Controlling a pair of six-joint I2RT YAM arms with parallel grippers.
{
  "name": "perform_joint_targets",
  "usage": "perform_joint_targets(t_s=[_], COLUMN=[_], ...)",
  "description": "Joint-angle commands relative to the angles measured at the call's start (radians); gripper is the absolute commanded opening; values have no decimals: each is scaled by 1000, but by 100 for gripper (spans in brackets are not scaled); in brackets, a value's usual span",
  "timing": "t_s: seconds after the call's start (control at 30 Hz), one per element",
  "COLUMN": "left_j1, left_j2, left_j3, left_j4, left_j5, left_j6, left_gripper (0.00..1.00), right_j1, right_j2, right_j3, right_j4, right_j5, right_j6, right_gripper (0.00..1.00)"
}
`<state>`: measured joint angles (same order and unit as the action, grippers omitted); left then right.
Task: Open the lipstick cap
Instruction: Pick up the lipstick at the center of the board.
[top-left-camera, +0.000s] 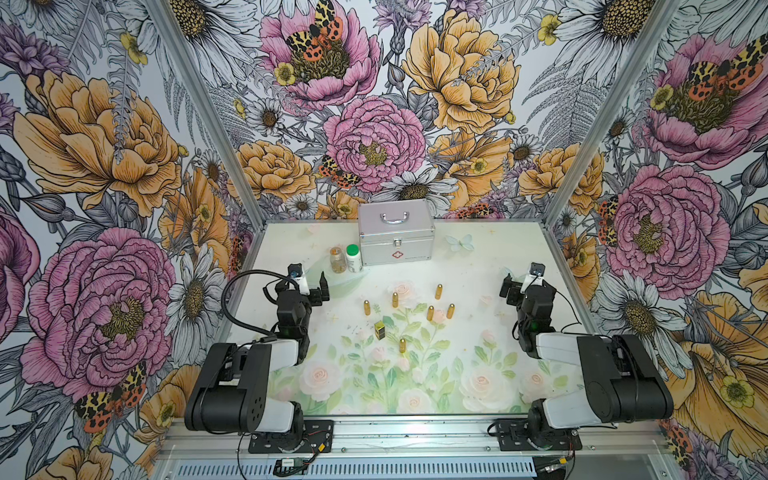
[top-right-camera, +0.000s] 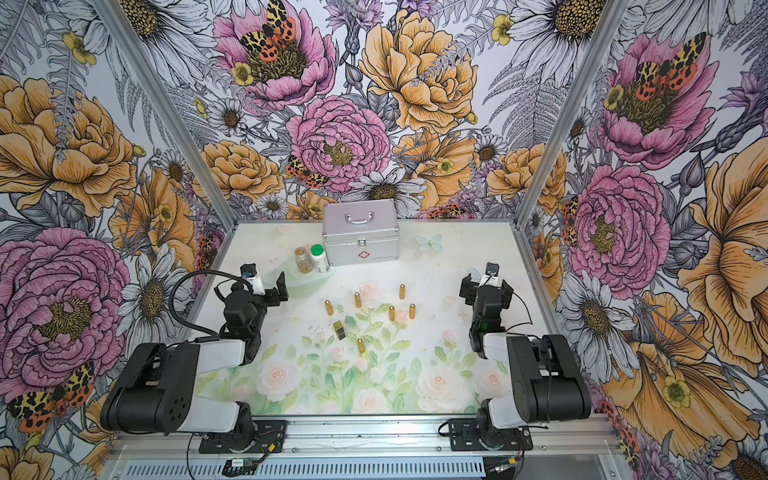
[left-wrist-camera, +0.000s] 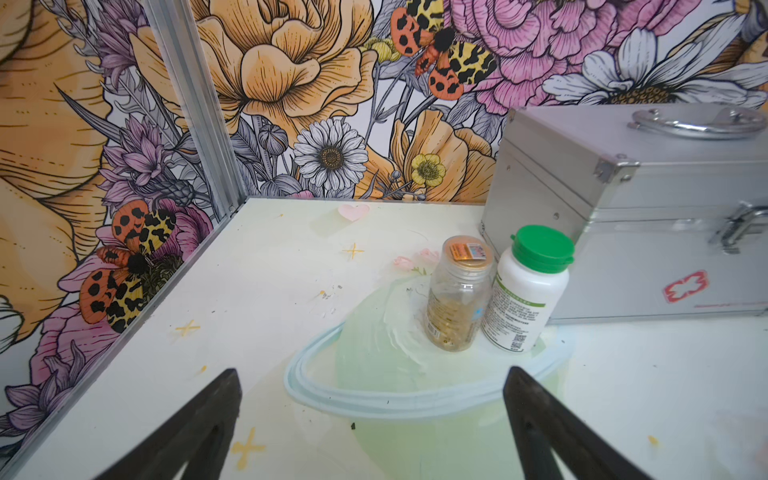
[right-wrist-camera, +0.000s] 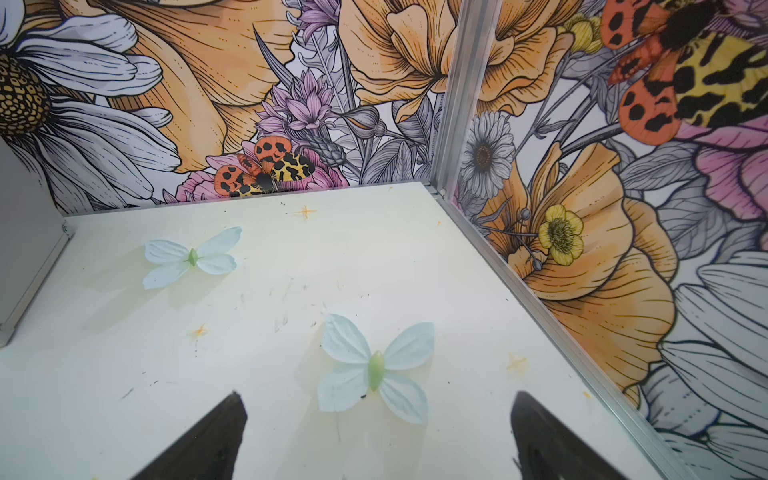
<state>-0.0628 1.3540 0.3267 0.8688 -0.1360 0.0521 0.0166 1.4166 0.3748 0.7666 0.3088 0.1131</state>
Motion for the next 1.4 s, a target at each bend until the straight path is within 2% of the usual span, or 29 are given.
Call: perform_joint_targets(t_s=[0.0, 0.13, 0.2, 0.27, 0.33, 0.4, 0.5, 0.57, 0.77, 0.9, 1.0, 1.13, 1.37], left_j1=[-6, 12, 31, 52, 81, 99, 109, 118, 90, -21, -161, -349, -525], left_j2=[-126, -286, -348, -408, -468, -526, -599, -624, -662, -646, -602, -506, -323], left_j3=[-7, 64, 106, 142, 147, 127, 96, 118, 173, 231, 283, 373, 489], left_j4=[-93, -354, -471, -582, -625, -632, -650, -718, -905, -1016, -1079, -1145, -1187], left_j5=[-43, -42, -18, -54, -36, 14, -45, -11, 28, -14, -111, -161, -145], left_j6=[-1, -116, -190, -320, -404, -430, -565, -583, -592, -559, -523, -447, -381], left_gripper=[99, 99, 99, 99, 99, 99, 99, 99, 99, 99, 99, 99, 99], right_j1=[4, 1, -1, -4, -8, -13, -21, -25, -22, 5, 42, 109, 248], right_j2=[-100, -214, -260, -287, -295, -301, -310, -305, -289, -248, -191, -103, 58], right_j3=[51, 135, 200, 285, 352, 360, 365, 377, 445, 527, 595, 706, 866], right_j4=[-153, -389, -539, -724, -874, -903, -925, -964, -1103, -1226, -1312, -1445, -1609], right_j5=[25, -7, 5, 29, 6, -56, -145, -126, -225, -274, -293, -280, -257], right_j6=[16, 69, 160, 315, 359, 355, 347, 403, 433, 432, 409, 398, 401], right_gripper=[100, 100, 100, 100, 100, 100, 100, 100, 100, 100, 100, 100, 100])
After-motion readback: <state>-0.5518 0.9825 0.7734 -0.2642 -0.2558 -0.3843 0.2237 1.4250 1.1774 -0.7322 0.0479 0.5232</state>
